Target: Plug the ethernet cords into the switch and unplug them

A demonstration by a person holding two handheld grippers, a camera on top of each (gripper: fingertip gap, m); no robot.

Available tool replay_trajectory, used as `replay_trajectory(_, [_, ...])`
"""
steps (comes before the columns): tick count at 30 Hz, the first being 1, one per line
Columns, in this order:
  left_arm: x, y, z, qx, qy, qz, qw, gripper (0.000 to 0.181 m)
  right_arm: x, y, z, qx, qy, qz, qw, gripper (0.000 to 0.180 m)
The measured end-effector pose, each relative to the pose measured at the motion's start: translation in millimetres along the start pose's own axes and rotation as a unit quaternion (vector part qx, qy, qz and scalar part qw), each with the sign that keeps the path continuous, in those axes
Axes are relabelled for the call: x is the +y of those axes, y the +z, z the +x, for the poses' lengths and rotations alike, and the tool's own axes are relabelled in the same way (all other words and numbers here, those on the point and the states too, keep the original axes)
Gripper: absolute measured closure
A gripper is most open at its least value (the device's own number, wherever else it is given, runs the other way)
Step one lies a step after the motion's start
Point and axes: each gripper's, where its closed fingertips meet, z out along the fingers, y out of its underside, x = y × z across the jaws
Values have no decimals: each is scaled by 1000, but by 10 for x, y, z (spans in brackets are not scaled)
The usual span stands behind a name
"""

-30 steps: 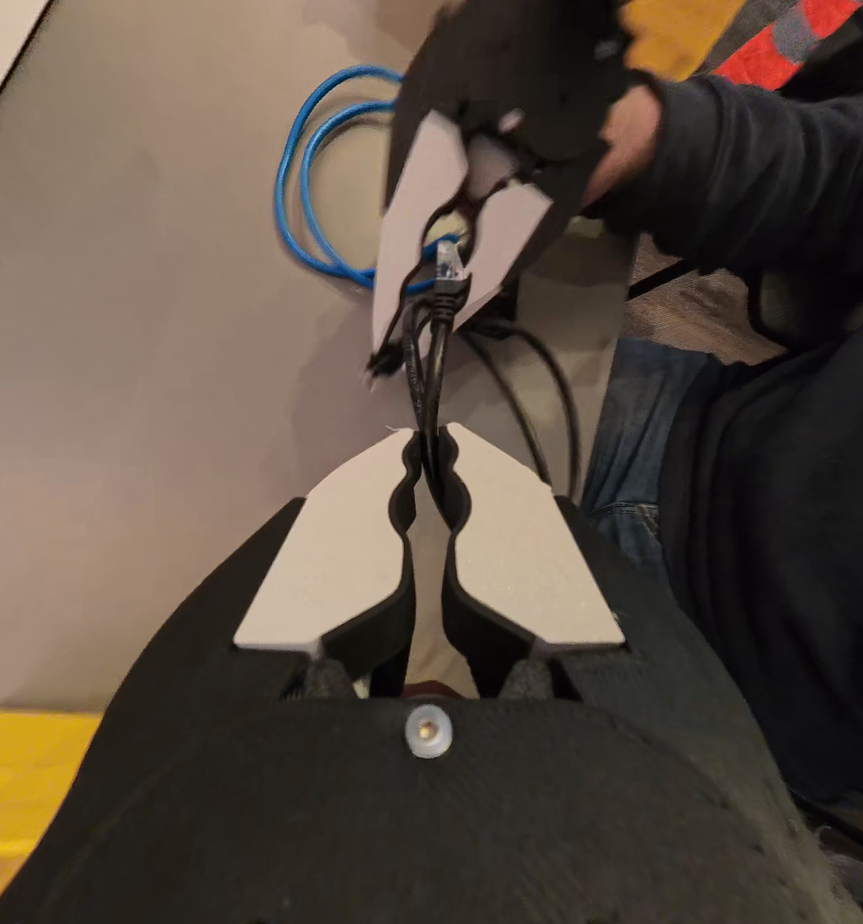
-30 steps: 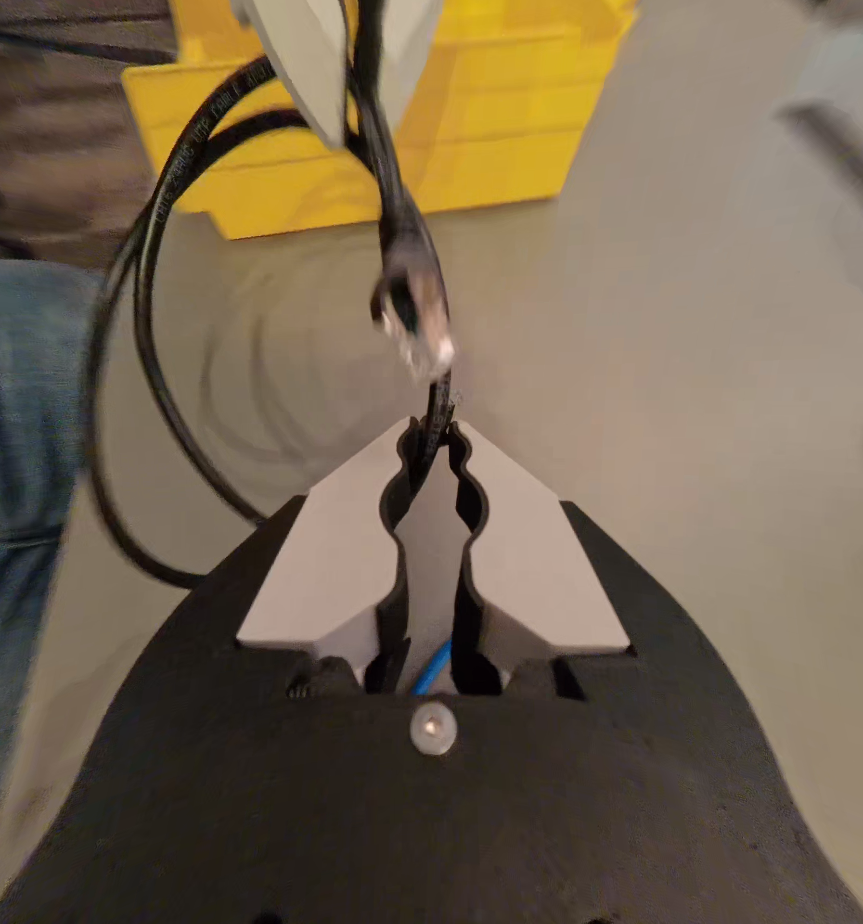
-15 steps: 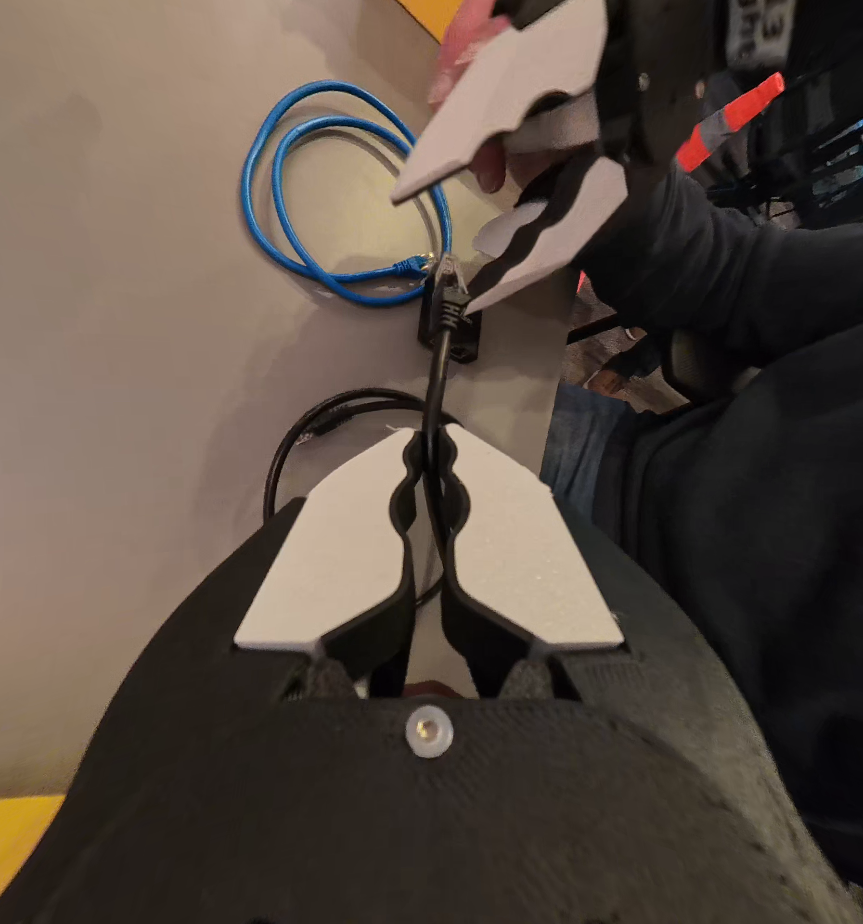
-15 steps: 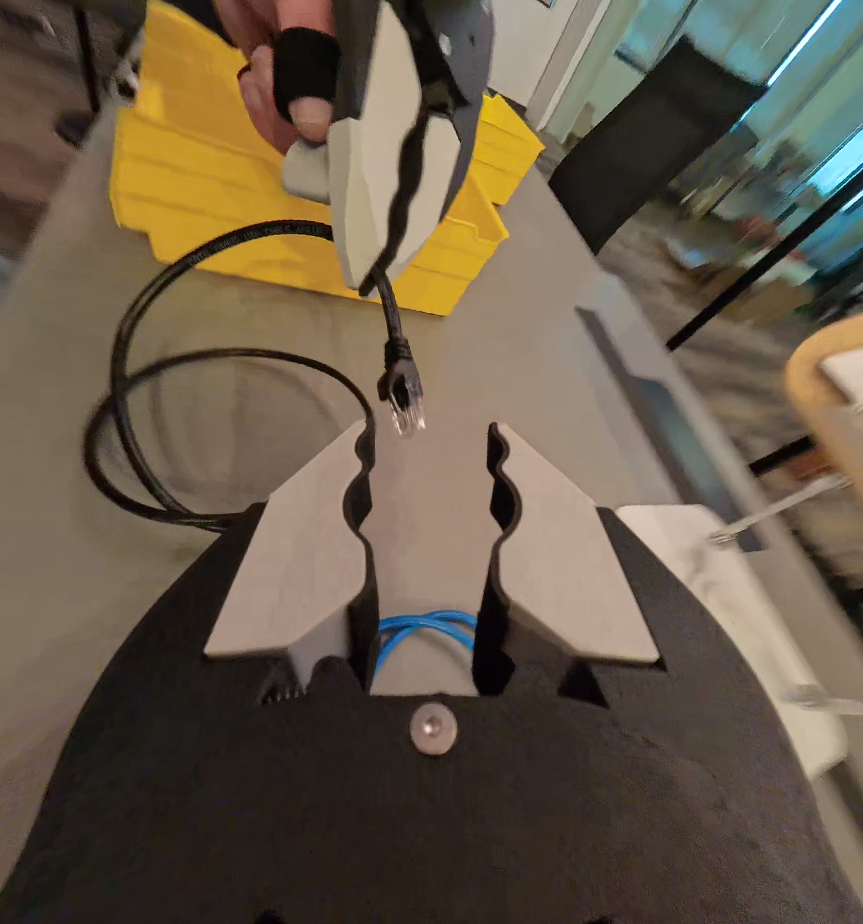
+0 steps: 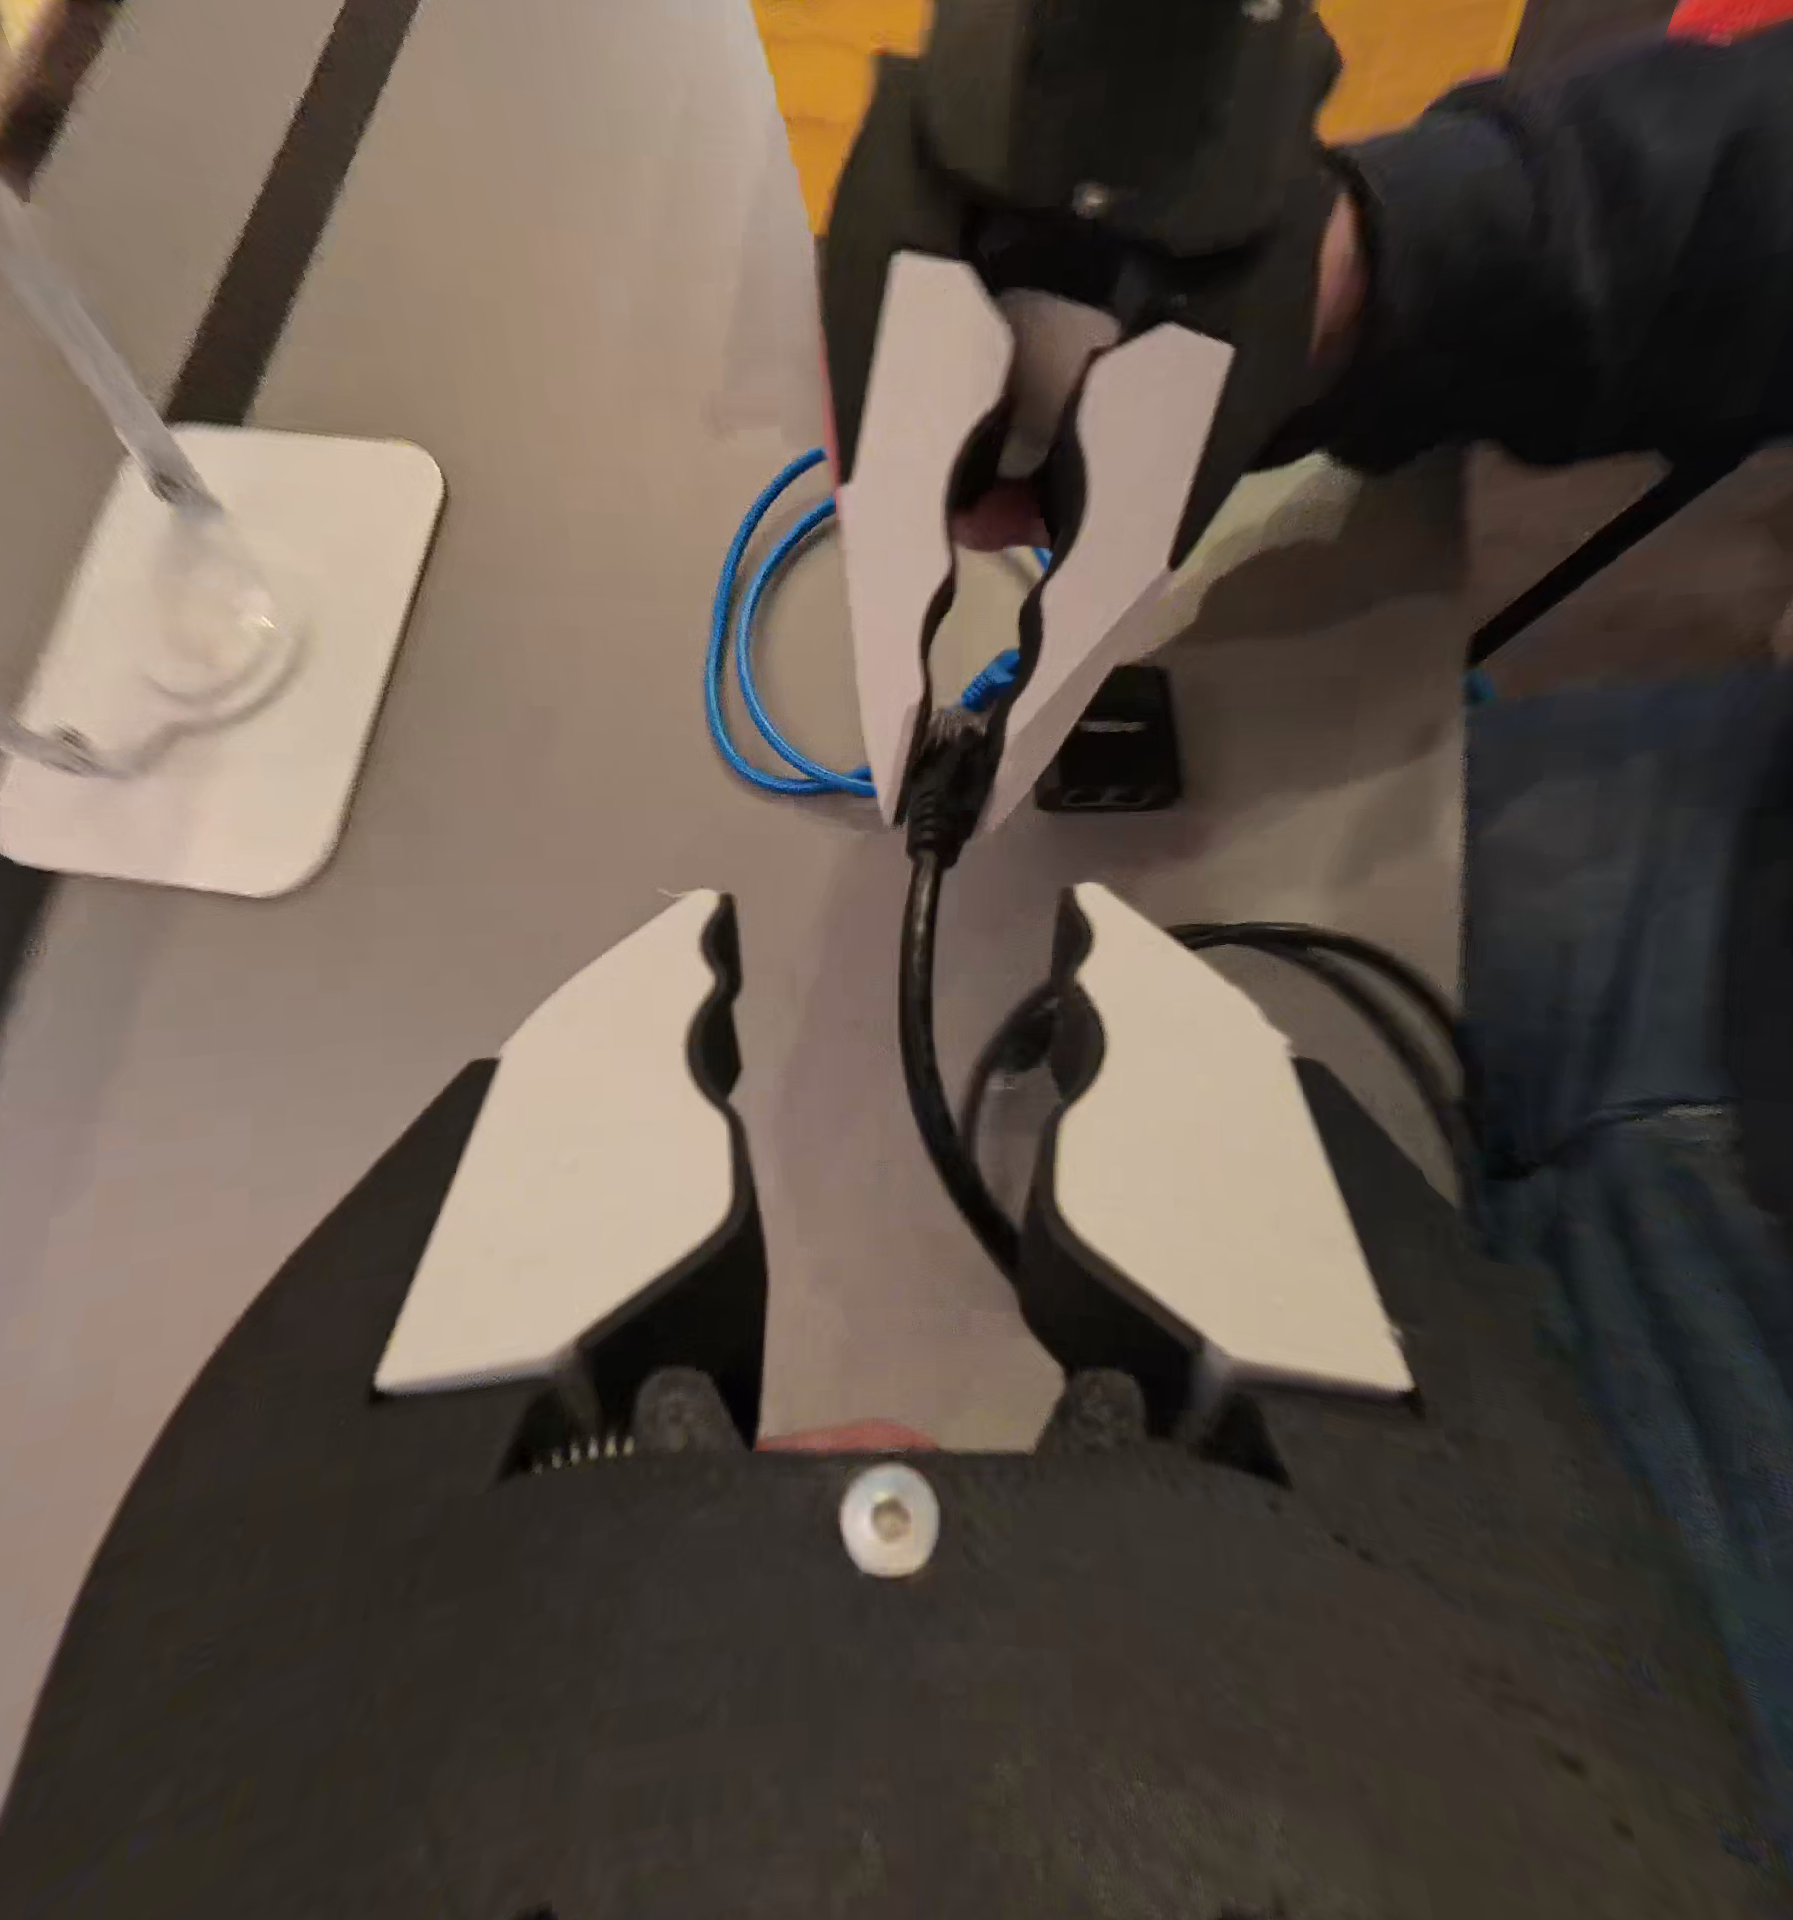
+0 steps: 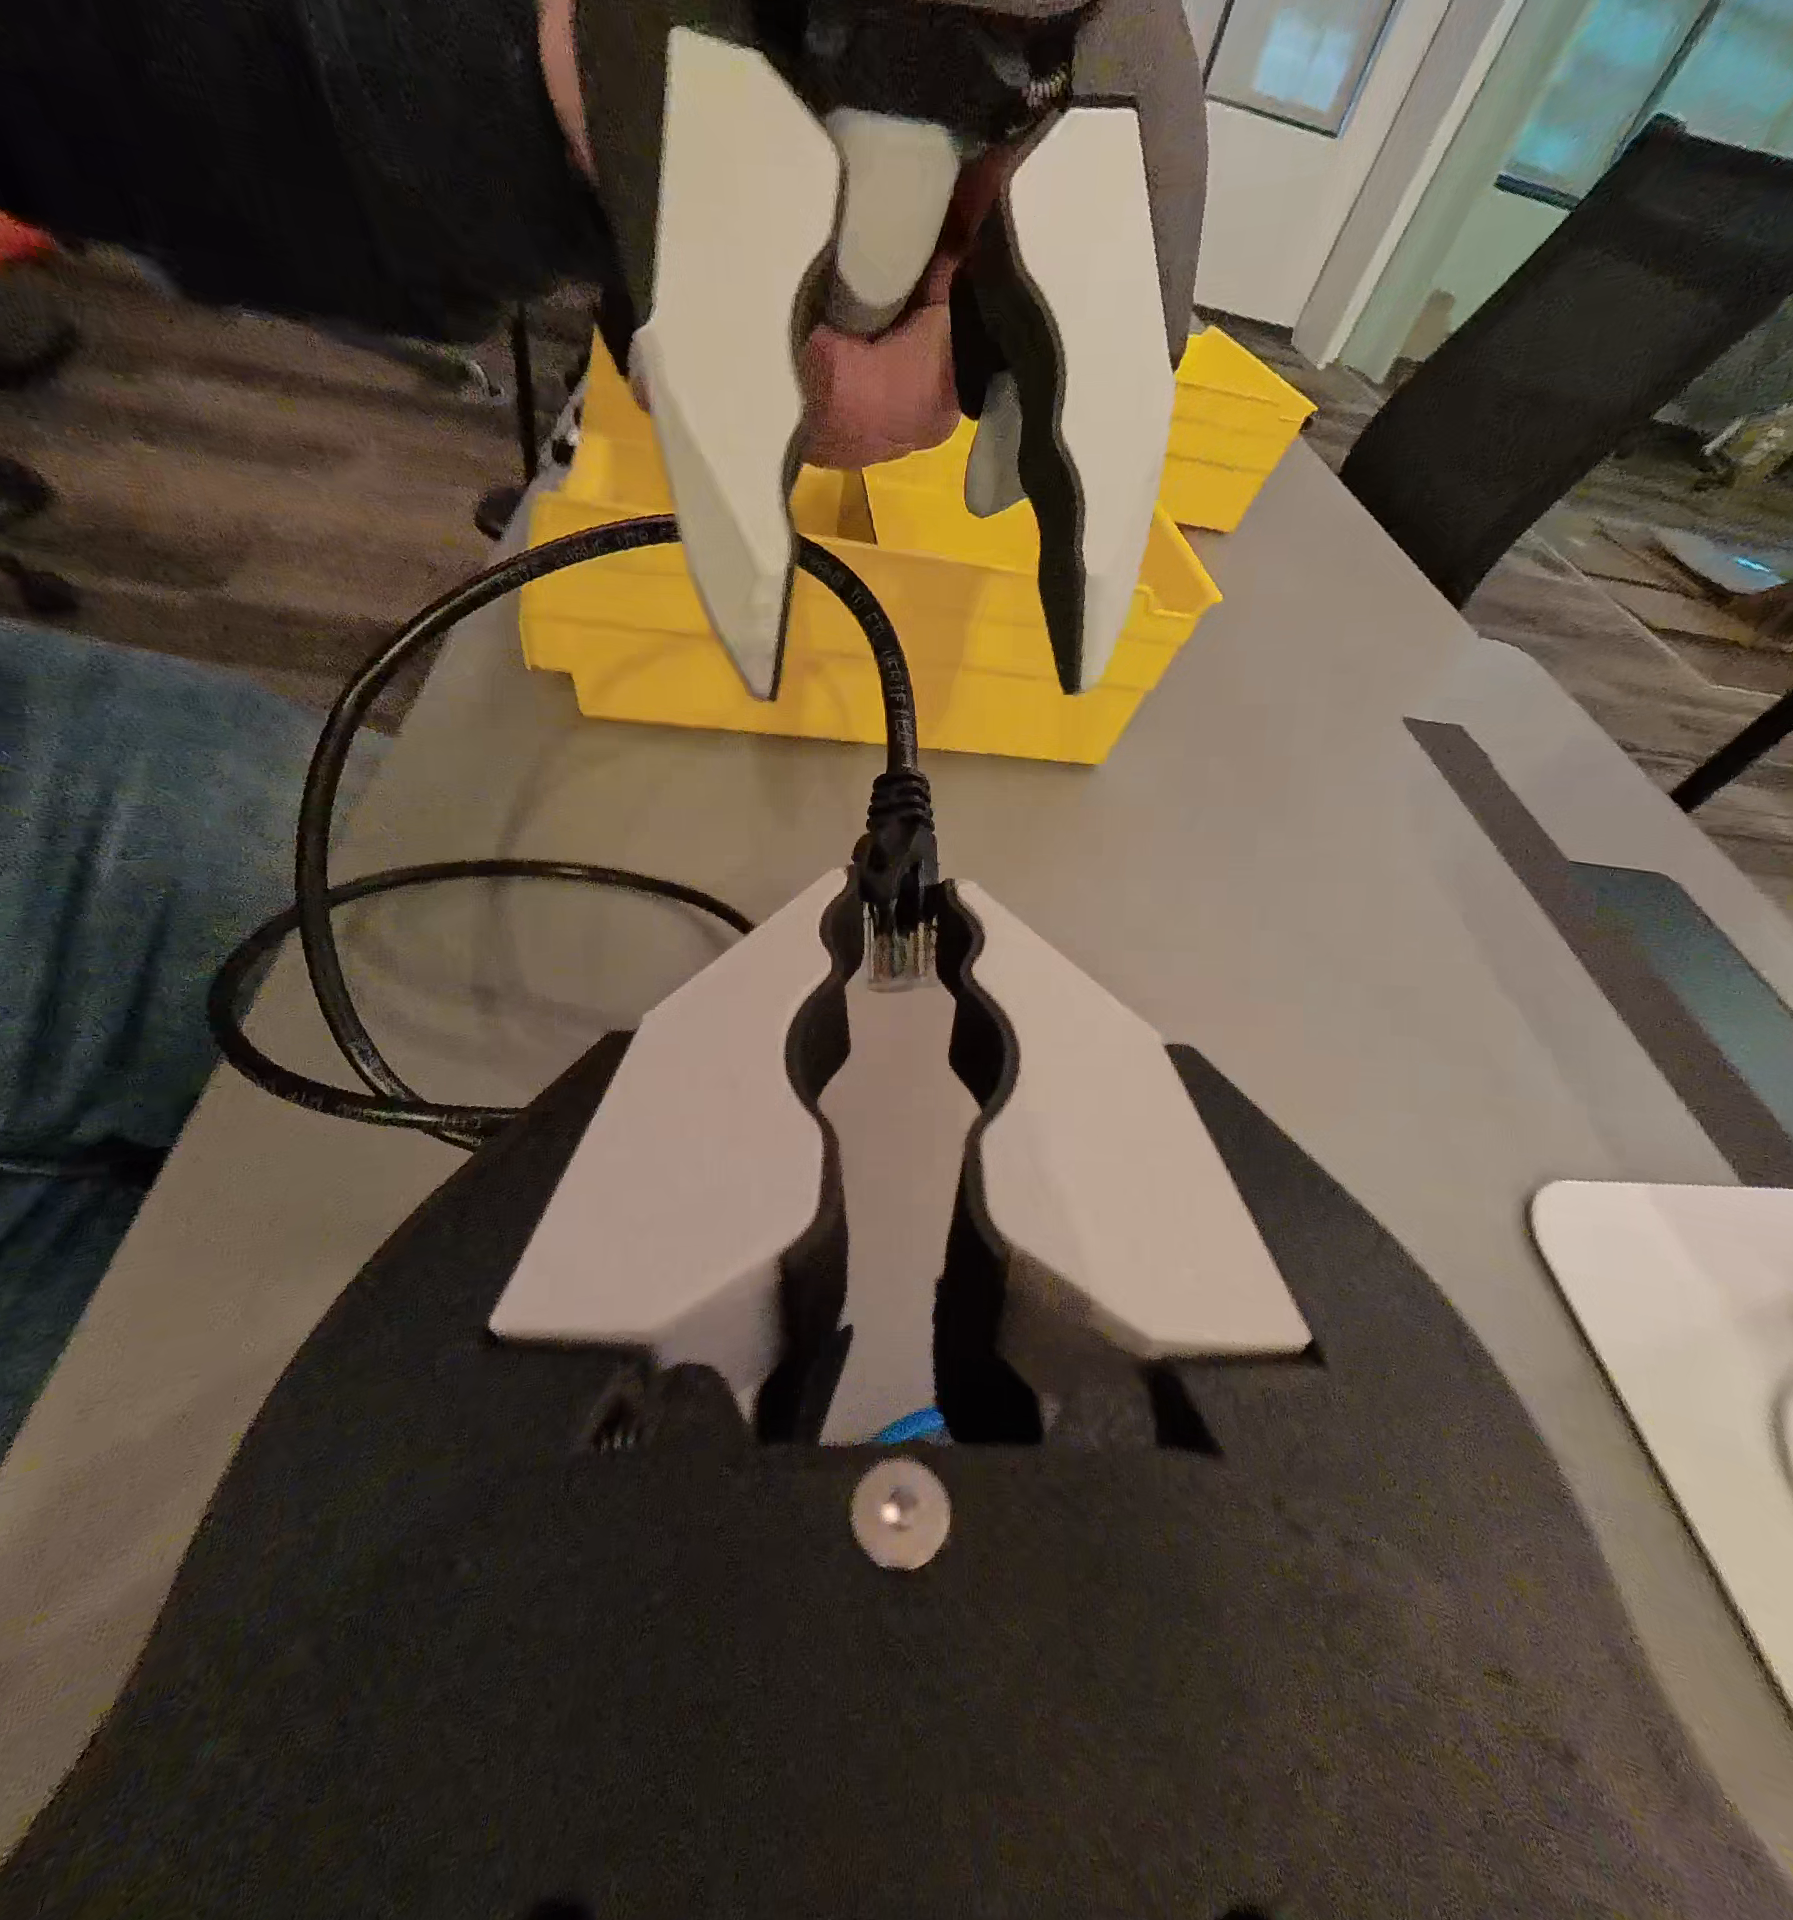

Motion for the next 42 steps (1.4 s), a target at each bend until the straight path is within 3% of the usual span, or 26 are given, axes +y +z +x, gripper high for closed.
replay_trajectory(5, [-101, 144, 40, 10, 51, -43, 998, 108, -170, -19, -35, -41, 63, 84, 994, 168])
replay_trajectory(8, [-130, 230, 97, 23, 56, -41, 997, 119, -298, -78, -11, -57, 113, 150, 980, 168])
replay_trajectory(14, [-295, 249, 169, 9, 19, 87, 996, 149, -309, -141, -46, -98, 187, 225, 951, 168])
replay_trajectory(28, [-408, 189, 332, 21, -73, 274, 959, 153, -354, -253, -231, -163, 189, 246, 937, 168])
replay_trajectory(31, [-467, 101, 326, 15, -75, 308, 948, 163, -324, -241, -244, -169, 191, 236, 938, 168])
replay_trajectory(42, [-379, 167, 406, 21, -7, 252, 968, 169, -273, -254, -334, -231, 220, 203, 926, 168])
